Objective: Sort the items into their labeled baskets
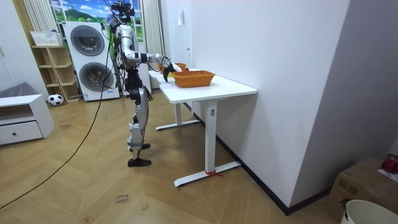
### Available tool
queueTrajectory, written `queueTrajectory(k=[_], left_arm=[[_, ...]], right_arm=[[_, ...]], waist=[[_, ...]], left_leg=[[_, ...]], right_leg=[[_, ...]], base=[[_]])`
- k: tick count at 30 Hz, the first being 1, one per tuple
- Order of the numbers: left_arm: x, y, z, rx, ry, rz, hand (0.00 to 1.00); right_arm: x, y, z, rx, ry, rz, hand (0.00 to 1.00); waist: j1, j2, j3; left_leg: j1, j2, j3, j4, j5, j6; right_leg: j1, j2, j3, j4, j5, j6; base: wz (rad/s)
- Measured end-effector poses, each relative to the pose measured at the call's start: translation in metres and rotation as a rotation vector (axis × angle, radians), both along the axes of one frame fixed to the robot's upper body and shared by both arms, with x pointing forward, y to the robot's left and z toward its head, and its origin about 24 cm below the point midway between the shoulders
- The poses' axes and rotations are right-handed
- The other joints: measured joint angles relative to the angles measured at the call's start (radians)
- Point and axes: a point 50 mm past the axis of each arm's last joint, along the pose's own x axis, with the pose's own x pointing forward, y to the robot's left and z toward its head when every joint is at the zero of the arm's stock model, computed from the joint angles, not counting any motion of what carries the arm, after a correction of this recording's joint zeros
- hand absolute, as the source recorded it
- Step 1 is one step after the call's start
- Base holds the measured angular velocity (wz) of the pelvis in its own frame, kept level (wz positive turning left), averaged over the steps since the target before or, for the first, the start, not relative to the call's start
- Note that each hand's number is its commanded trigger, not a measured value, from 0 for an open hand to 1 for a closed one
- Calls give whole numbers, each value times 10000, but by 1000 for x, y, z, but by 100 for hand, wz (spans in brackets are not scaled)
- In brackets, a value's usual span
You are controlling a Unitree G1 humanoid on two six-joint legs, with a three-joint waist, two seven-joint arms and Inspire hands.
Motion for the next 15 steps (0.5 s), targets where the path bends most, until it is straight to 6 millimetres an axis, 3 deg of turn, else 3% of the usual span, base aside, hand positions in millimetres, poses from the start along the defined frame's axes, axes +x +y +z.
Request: queueTrajectory(k=[15], left_arm=[[-2,1,0,175,20,88,0]], right_arm=[[0,1,-1,-94,-52,-142,0]], waist=[[4,4,2]], left_leg=[[37,-1,-1,9,1,0]], right_leg=[[45,0,2,-4,0,0]], base=[[0]])
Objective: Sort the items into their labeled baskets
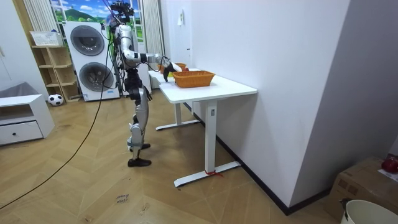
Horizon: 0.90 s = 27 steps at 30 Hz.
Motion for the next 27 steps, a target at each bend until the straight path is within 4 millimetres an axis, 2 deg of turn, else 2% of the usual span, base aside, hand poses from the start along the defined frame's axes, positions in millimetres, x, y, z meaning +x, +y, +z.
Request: queueTrajectory(k=[27], left_arm=[[4,-2,0,106,-72,-69,0]], right_arm=[[6,0,-7,555,753,118,0]], waist=[[54,-7,-9]], left_leg=[[5,6,-89,36,-1,-2]], right_leg=[[43,13,-8,-3,0,-1]], base=[[0]])
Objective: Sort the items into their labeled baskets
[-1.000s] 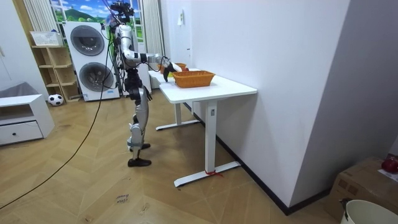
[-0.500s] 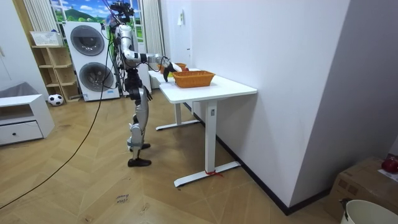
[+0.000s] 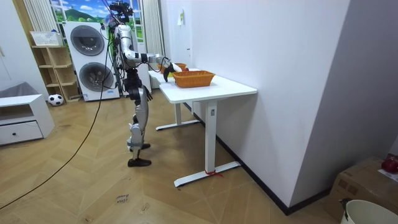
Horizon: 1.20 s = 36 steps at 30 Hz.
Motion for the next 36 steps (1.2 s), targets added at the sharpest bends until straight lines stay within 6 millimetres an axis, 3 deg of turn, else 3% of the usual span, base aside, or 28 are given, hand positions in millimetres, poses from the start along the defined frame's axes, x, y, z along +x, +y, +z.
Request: queueTrajectory(k=[1,2,3,5,14,36], left_arm=[[0,0,0,-3,-3,-23,0],[1,0,0,-2,-15,-29,0],[1,0,0,-1,-16,-31,0],[1,0,0,1,-15,-36,0],[1,0,0,35,-16,-97,0],[15,0,4,111,-385,-314,0]], right_arm=[[0,0,-1,-5,38,-7,8],[0,0,-1,-5,54,4,56],[0,0,-1,-7,62,7,87],[1,0,-1,-39,21,-2,100],[15,-3,4,-442,-546,-413,100],[17,1,1,-122,-661,-633,100]], waist=[[0,-2,-1],[0,-7,-4],[0,-9,-5],[0,-16,-10],[18,-101,-41],[90,-74,-48]], left_leg=[[6,0,-13,2,0,0],[5,0,-14,1,0,0],[6,0,-15,1,0,0],[6,0,-16,2,0,0],[-3,-9,-112,-3,0,0],[-19,-15,-163,-2,0,0]], right_leg=[[9,0,0,1,0,-1],[9,0,0,1,1,-1],[9,0,0,1,1,-1],[11,0,-1,2,1,-1],[46,3,-13,1,1,-2],[36,5,-24,0,1,-2]], base=[[0],[0],[0],[0],[4],[1]])
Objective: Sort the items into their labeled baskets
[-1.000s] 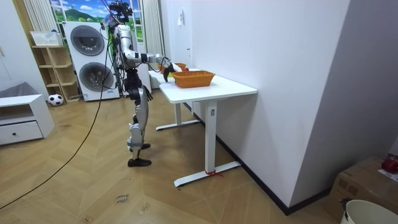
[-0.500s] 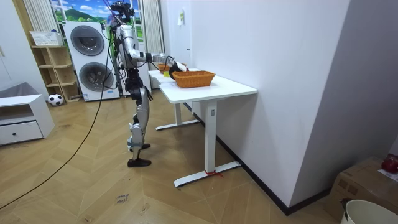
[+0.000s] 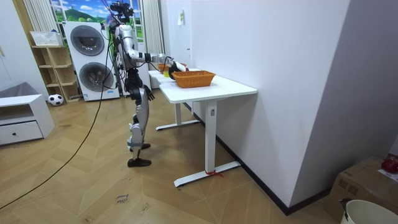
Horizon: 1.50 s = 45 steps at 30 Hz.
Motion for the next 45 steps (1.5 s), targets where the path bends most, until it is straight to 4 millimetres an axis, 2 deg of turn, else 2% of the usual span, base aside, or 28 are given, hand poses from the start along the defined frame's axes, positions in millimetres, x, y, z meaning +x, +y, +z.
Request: queueTrajectory(k=[9,12,15,18,20,26,34,45], left_arm=[[-1,-1,-1,-2,53,-72,0],[-3,-2,-2,-41,118,-44,0],[-6,-5,-4,-124,232,61,0],[-8,-4,-4,-136,251,179,0],[-9,-4,-4,-155,223,223,0],[-16,-5,-5,-224,336,344,0],[-17,-7,-6,-318,363,357,0],[-31,-6,-8,-343,653,499,0]], right_arm=[[0,-2,3,169,-176,-150,100],[-1,5,9,391,-389,57,100],[-5,11,15,793,-583,279,100],[-4,15,26,1585,-1085,371,100],[-3,13,36,2567,-1598,135,100],[-1,9,57,3962,-2880,-160,100],[0,0,66,4076,-3343,-519,100],[3,-10,80,3892,-4511,-1270,100]], waist=[[-22,121,-6],[-79,182,4],[-140,212,-37],[-188,253,-23],[-245,252,-24],[-424,255,-14],[-501,276,1],[-693,205,28]], left_leg=[[-5,-4,22,5,1,1],[-61,-3,68,-20,3,0],[-54,-14,99,-22,5,3],[-58,-19,74,-18,11,5],[-41,-21,22,-19,11,4],[108,-21,39,-28,11,4],[19,-19,81,-28,8,3],[30,-18,147,-19,9,4]], right_leg=[[-12,0,22,2,0,0],[-109,0,17,-1,0,0],[-148,-15,42,4,0,0],[-154,-23,25,-4,-1,0],[-112,-22,30,-10,-1,1],[46,-23,40,-31,-1,1],[-15,-20,38,-12,0,1],[-61,-16,163,3,0,0]], base=[[0],[-6],[-3],[2],[8],[2],[-2],[-1]])
